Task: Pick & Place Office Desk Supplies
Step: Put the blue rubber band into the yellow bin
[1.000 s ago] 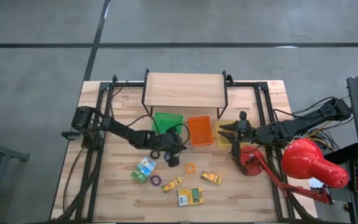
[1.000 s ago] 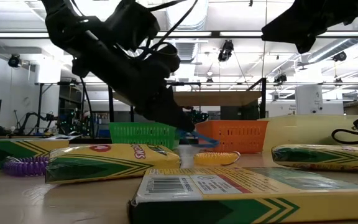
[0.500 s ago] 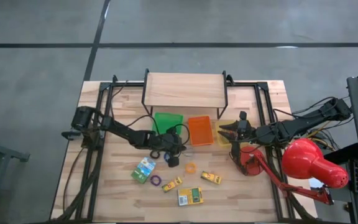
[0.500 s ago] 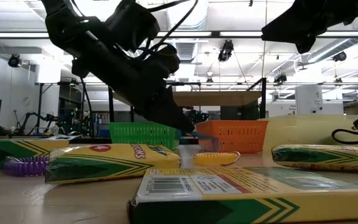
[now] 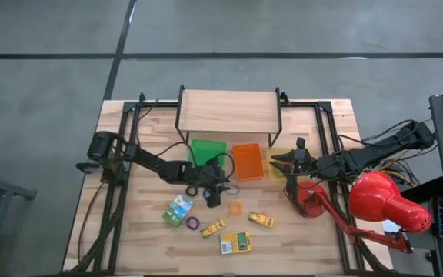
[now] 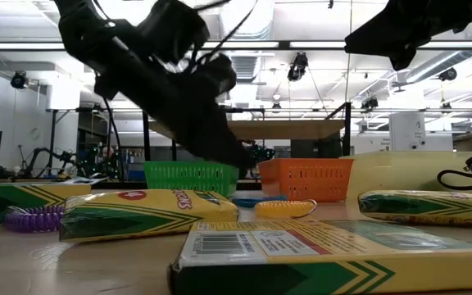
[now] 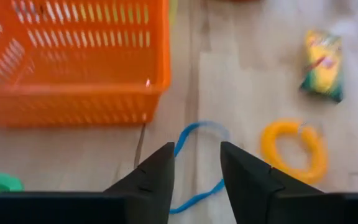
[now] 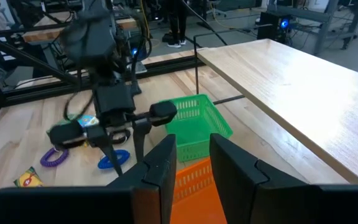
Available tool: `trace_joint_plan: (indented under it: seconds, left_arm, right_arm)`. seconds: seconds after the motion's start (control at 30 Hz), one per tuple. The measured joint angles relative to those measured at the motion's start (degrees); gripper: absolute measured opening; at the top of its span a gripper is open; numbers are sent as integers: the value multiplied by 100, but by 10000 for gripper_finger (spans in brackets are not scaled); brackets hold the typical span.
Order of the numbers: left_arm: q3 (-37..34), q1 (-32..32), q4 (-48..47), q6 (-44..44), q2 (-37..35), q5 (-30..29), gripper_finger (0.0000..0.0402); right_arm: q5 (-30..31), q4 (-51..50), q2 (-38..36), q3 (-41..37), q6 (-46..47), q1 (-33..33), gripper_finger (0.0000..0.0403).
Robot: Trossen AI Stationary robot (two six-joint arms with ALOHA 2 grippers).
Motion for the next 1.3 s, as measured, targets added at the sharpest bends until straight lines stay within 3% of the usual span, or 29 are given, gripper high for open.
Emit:
trace_joint_plan:
  seconds: [0.17, 0.4, 0.6, 1.0, 1.3]
  left_arm:
    - [2, -4, -327, 83, -719, 80, 141]
    - [-75, -117, -1316, 760, -2455, 81, 141]
    - [-682, -220, -1389, 1371, -4073, 82, 140]
    - [-1984, -228, -2613, 1161, -6809, 133, 142]
    - [-2964, -232, -2591, 1121, -8475, 190, 142]
  right_arm:
    - [-2, 0, 4, 0, 2, 2, 101]
    - [-1, 2, 4, 0, 0, -1, 98]
    - [0, -2, 4, 0, 0, -1, 88]
    - [1, 0, 4, 0, 1, -1, 88]
    - [1, -2, 2, 0, 0, -1, 92]
